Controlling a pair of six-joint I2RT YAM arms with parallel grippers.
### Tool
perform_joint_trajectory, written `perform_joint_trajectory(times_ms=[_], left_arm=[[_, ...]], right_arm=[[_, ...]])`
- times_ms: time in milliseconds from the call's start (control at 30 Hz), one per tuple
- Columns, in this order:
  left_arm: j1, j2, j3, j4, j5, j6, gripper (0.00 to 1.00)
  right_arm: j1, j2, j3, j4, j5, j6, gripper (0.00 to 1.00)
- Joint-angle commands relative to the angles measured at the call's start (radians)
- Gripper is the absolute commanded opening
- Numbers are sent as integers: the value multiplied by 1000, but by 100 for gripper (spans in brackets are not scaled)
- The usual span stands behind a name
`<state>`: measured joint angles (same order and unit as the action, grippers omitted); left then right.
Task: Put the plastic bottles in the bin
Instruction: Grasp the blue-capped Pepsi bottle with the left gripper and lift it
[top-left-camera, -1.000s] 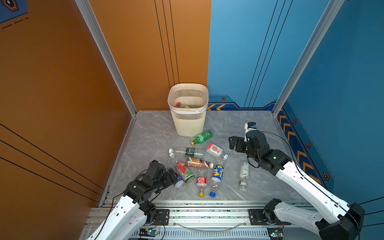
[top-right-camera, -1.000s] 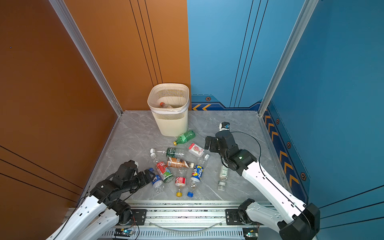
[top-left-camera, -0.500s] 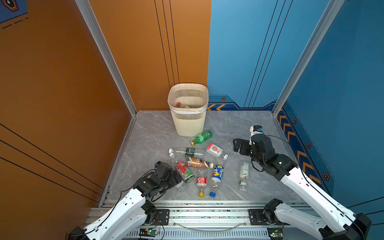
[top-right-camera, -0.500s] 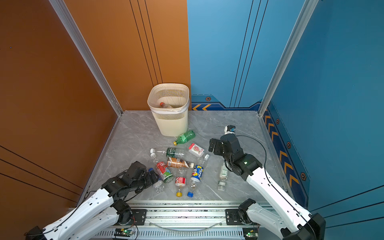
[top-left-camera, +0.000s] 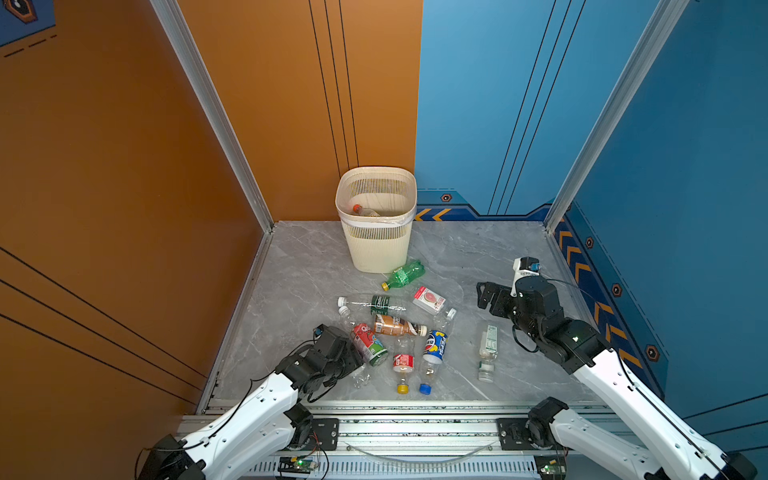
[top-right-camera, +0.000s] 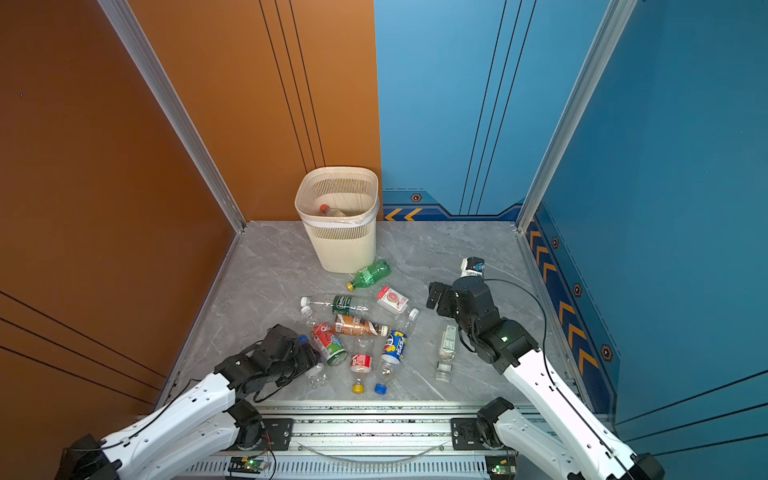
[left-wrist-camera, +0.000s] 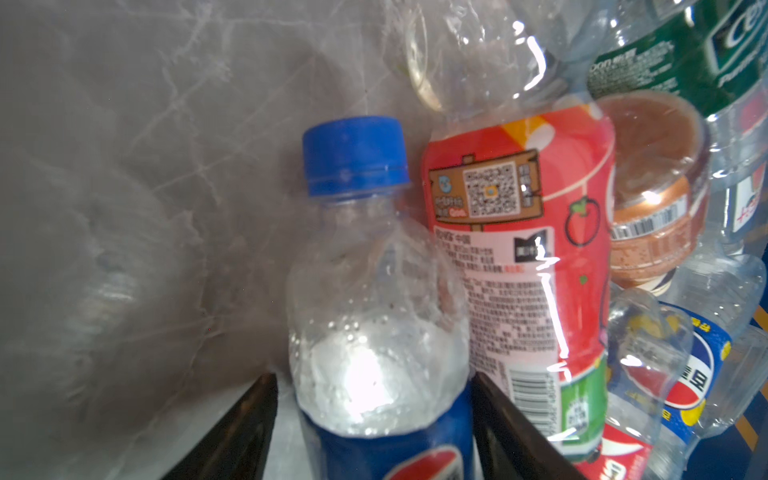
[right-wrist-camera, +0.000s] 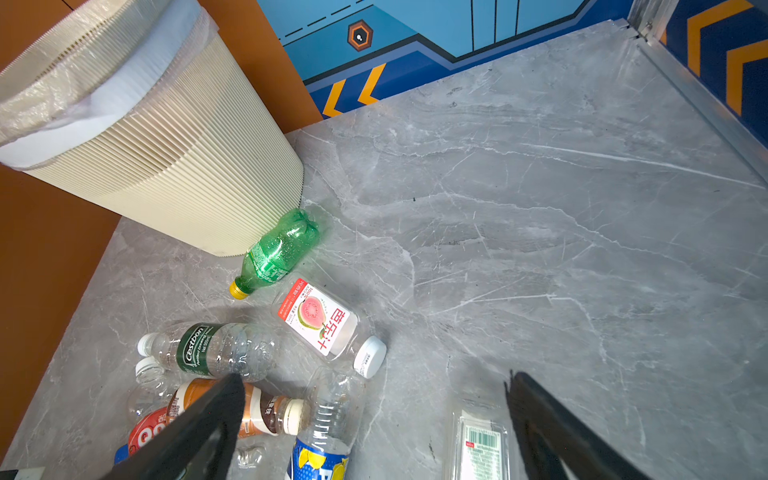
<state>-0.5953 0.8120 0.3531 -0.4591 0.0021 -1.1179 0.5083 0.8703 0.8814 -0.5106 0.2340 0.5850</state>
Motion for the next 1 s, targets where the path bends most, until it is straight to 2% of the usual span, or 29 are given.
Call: perform_joint_trajectory(times_ms=[0,300,533,700,967], left_arm=[[-9,-12,-24,14,-13,-12,66],[-9,-140,-9,-79,-55,-29,53],[-3,-243,101,-190,-103,2,48],[18,-226,281,-245,-135,111,46],[113,37,745,-278,-159,427,46]], right_arm=[[-11,-26,-22,-37,18,15,100],[-33,-58,-43,-47,6,9,99],[-47,-74,-50,-40,-7,9,100],[-63,-68,-45,-39,-26,4,100],[-76,-81,-59,-52,-43,6,100]])
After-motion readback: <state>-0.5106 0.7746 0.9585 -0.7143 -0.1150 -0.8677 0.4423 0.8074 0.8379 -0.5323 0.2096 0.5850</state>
